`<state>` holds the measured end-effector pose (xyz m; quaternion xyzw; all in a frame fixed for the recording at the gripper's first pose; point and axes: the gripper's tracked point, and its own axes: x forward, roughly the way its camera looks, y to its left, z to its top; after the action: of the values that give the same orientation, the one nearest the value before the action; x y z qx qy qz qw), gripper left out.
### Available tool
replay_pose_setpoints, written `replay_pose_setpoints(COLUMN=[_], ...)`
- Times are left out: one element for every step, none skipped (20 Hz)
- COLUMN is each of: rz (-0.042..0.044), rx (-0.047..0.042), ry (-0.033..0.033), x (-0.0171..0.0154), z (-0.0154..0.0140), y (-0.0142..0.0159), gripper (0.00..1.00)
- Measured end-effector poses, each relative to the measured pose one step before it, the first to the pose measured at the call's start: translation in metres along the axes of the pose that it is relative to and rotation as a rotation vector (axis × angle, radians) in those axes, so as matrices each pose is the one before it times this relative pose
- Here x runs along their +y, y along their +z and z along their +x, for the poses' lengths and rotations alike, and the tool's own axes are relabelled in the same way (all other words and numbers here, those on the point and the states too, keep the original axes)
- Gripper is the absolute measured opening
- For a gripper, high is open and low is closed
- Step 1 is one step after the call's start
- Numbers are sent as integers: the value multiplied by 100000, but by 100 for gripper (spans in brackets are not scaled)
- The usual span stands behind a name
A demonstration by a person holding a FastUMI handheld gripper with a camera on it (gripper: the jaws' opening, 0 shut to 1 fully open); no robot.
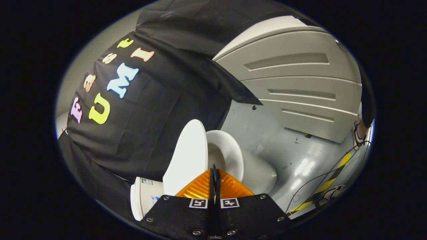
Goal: Open the toilet lid.
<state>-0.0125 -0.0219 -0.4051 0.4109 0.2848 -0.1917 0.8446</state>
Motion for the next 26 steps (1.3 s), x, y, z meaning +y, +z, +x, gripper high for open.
replay_pose_setpoints(rz=[-3917,-3110,-2217,-1799,-1522,-1613,-1487,-1876,-2270,-2170,-2536,-2560,-2840,-2967,-3066,-2314,-1558,-1883,-2091,-2302,-2580,-2713,-2684,-2794,-2643,-2506], rx=[-1048,-744,-787,-672,-1157,-1222,-1239,-1198,-1056,-882,-876,-1035,-1078,-845,-1060,-972,-490,-780,-773,-893,-701,-554,-501,-412,-926,-580], ry=[-123,-295,-409,-177,175,503,703,732,627,489,523,441,392,581,714,454,79,343,565,559,281,-361,-401,-185,162,185], x=[776,690,694,686,800,810,855,792,804,676,679,648,632,670,710,588,578,692,784,645,621,386,343,483,554,517], z=[-314,-395,-390,-427,-380,-441,-383,-386,-287,-303,-282,-155,-233,-198,-345,-147,-245,-251,-238,-237,-217,-160,-127,-154,-107,-129], y=[343,375,374,282,360,345,334,276,318,166,295,245,407,199,313,258,296,354,383,274,286,151,109,194,355,312], gripper=[0,0,0,0,0,0,0,0,0,0,0,0,0,0,0,0,0,0,0,0,0,0,0,0,0,0])
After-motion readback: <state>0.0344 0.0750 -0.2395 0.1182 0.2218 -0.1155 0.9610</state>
